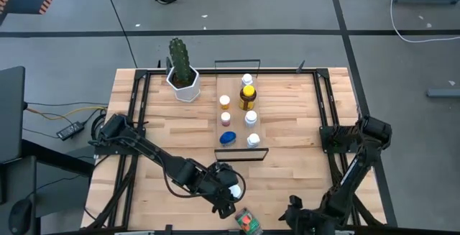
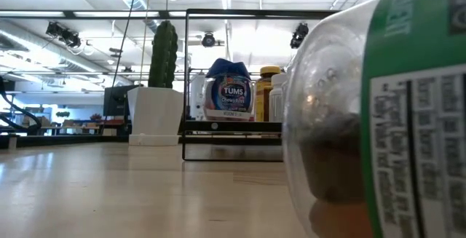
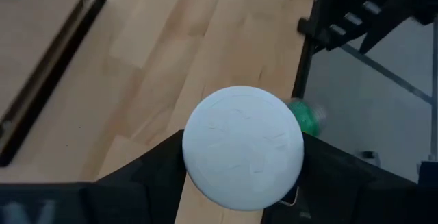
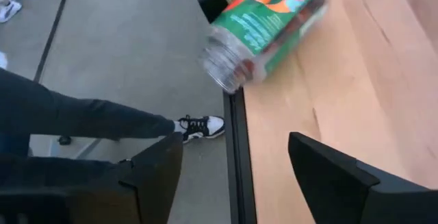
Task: Pick and place medicine bottles onto shelf by color
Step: Close the lid of the green medicine bottle
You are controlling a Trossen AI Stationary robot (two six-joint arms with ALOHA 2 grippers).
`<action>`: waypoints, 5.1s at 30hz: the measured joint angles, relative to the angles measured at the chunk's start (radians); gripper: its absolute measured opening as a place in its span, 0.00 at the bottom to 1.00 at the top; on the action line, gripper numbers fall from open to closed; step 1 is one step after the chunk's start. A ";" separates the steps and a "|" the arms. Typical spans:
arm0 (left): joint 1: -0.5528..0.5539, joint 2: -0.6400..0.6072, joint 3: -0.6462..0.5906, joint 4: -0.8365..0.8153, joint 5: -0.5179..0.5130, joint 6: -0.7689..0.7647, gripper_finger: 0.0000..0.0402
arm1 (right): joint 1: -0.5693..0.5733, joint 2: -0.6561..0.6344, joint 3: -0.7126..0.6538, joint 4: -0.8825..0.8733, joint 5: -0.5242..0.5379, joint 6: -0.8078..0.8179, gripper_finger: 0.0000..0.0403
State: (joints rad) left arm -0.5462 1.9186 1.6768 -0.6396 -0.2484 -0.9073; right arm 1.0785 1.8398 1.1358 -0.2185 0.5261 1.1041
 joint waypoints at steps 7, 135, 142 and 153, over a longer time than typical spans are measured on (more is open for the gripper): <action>-0.009 0.000 -0.048 0.054 0.016 -0.026 0.62 | -0.053 0.094 0.000 0.171 0.009 -0.156 0.72; 0.001 -0.001 -0.048 0.053 -0.035 -0.074 0.62 | -0.155 0.215 0.097 0.086 0.232 -0.209 0.54; 0.005 -0.001 -0.048 0.053 -0.035 -0.074 0.61 | -0.147 0.216 0.097 0.086 0.201 -0.210 0.54; 0.015 -0.001 -0.048 0.053 -0.042 -0.069 0.61 | -0.186 0.217 0.028 0.209 0.151 -0.240 0.54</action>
State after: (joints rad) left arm -0.5308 1.9175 1.6287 -0.5862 -0.2907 -0.9764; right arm 0.8928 2.0571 1.1643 -0.0100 0.6769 0.8641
